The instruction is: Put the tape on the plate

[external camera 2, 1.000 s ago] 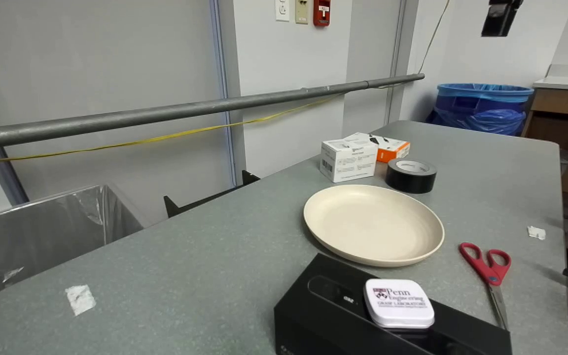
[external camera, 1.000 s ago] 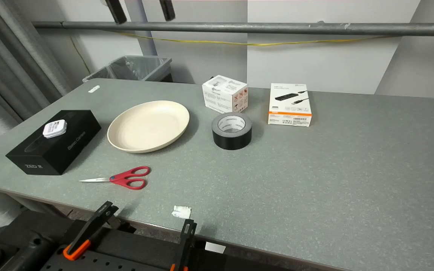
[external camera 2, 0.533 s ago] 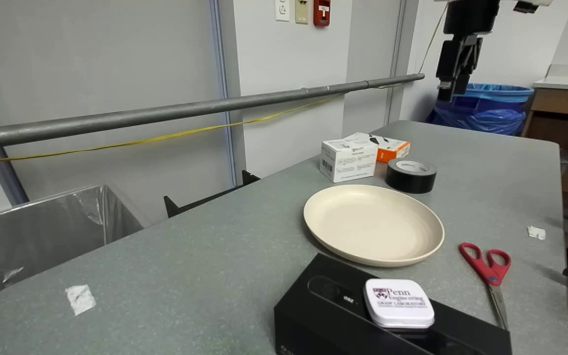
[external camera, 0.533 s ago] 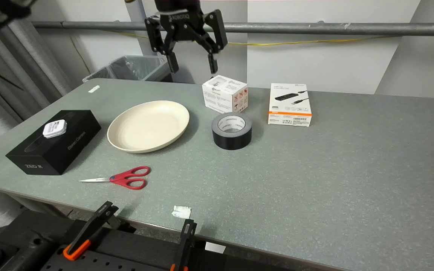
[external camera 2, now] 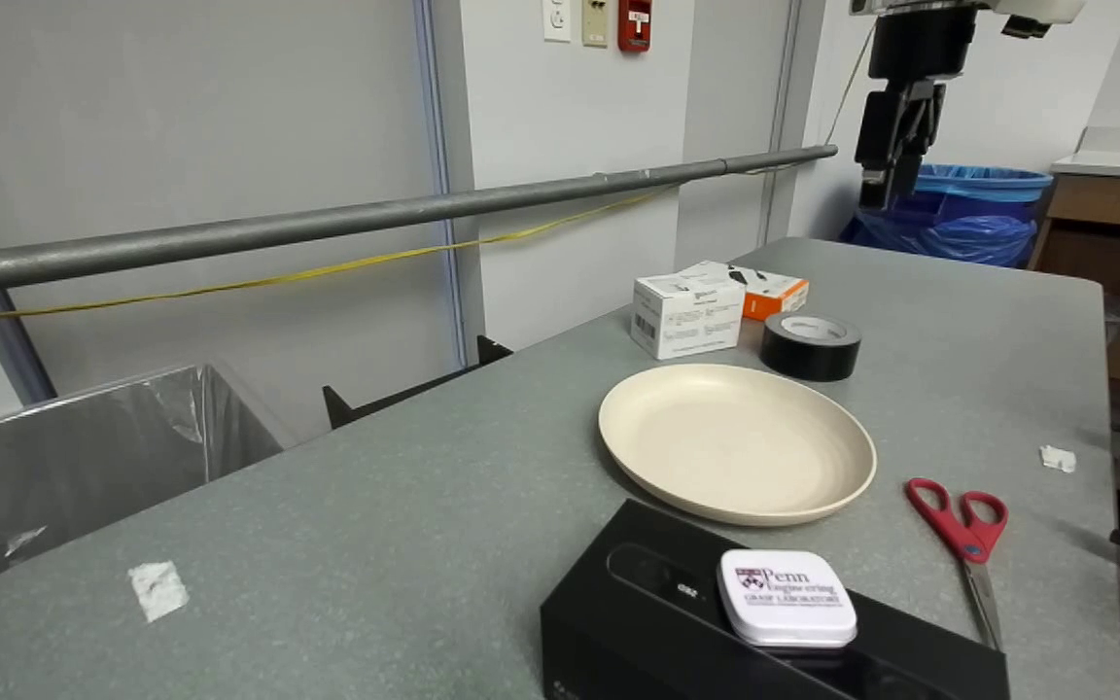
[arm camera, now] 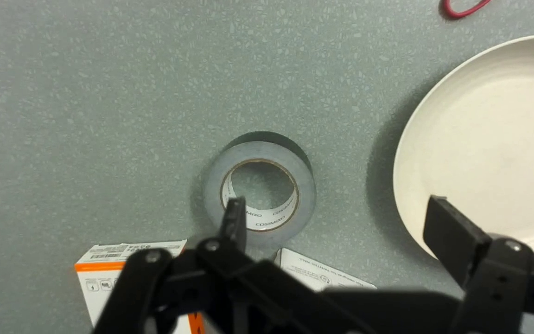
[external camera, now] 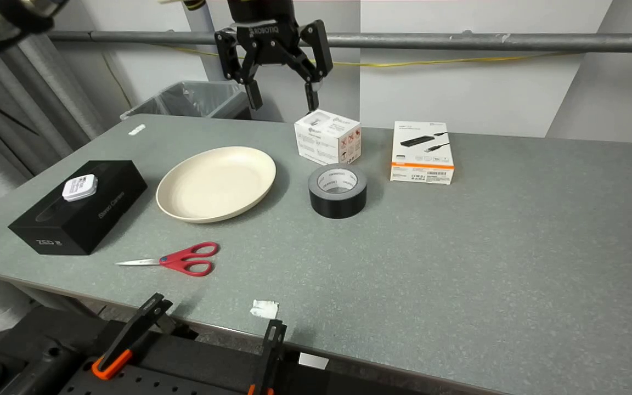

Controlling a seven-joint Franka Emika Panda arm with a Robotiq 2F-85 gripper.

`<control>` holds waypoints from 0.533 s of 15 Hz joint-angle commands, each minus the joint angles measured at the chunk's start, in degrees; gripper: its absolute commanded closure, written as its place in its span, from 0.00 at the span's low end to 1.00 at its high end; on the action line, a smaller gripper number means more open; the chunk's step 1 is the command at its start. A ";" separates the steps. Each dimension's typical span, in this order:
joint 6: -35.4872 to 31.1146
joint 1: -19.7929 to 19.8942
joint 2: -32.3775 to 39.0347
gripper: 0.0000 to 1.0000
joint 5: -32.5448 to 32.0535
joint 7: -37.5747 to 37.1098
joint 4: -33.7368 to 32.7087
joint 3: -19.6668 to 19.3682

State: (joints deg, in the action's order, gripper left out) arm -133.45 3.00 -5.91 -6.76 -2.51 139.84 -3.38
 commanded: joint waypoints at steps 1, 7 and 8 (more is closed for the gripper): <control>-4.90 0.86 3.55 0.00 -3.35 -6.14 -0.81 0.60; -9.97 0.05 16.16 0.00 -5.90 -13.39 -6.90 -0.92; -11.02 -0.15 18.51 0.00 -6.00 -14.20 -8.35 -1.45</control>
State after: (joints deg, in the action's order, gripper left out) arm -141.46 3.01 5.20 -10.47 -12.28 136.66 -3.79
